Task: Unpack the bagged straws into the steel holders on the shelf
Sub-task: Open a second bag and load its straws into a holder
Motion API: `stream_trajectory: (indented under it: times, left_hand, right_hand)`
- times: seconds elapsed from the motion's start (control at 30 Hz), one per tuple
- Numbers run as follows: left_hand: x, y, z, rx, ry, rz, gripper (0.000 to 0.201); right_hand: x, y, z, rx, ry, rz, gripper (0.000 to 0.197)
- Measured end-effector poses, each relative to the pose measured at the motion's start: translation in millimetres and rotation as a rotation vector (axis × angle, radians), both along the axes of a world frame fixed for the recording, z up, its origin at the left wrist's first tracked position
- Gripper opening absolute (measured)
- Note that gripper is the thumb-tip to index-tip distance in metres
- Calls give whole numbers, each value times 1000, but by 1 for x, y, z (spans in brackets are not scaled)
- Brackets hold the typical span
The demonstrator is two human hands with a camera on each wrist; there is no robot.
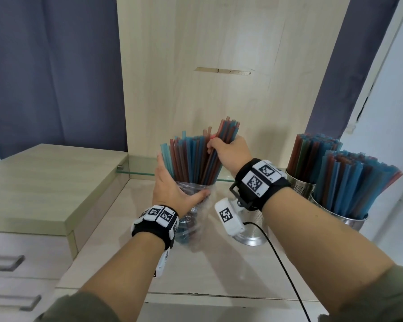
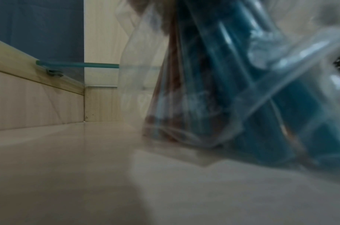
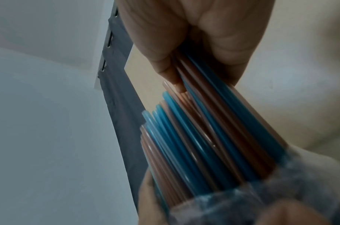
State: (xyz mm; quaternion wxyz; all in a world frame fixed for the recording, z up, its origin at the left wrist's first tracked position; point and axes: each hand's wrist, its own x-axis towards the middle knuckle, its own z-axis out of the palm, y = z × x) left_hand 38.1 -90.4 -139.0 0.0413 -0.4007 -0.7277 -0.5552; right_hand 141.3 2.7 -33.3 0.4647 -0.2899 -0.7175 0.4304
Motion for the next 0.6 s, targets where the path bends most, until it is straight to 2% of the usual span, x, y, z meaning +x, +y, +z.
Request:
stream_trajectory:
  times: [0.1, 0.37, 0.6]
  left_hand:
    - [0, 0, -1, 10, -2, -4, 153]
    - [-1, 1, -1, 13, 0, -1, 151]
    - [-2, 2, -1, -2, -12, -2, 149]
  right_hand:
    - [0, 3, 11, -48, 86, 8, 24]
    - [7, 9, 34, -169, 260, 56, 18]
    - [7, 12, 41, -174, 269, 52, 17]
